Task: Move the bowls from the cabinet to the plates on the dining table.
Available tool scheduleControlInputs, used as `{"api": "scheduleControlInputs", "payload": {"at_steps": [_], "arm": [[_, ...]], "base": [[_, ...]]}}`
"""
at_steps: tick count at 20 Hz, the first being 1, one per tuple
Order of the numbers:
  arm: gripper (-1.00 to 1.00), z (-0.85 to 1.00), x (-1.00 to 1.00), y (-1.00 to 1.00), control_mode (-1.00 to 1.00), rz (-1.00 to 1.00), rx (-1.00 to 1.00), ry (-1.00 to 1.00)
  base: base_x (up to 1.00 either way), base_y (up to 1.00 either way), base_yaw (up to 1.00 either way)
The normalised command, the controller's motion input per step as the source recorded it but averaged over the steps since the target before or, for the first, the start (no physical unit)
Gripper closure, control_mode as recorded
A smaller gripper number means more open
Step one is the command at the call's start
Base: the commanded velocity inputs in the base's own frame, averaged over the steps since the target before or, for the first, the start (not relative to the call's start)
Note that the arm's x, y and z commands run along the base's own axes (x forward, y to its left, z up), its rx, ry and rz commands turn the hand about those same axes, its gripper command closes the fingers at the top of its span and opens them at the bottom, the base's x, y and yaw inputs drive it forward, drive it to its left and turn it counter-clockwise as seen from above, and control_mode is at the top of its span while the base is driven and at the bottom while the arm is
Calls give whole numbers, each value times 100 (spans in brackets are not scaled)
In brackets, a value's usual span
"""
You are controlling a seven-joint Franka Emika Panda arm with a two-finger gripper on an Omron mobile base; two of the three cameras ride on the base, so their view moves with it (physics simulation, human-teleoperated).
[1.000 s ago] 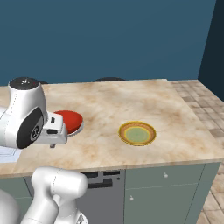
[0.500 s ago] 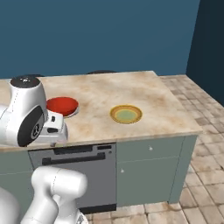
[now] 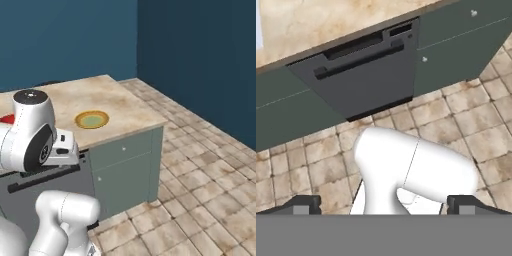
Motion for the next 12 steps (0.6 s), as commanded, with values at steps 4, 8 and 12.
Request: {"api": "scheduleControlInputs", "payload": {"at_steps": [4, 8, 12], "arm": [[-100, 0, 0, 0, 100, 0, 0, 0], [-100, 0, 0, 0, 100, 0, 0, 0], [-100, 0, 0, 0, 100, 0, 0, 0]], "base": [[24, 0, -75], [25, 0, -74], [31, 8, -72]]}}
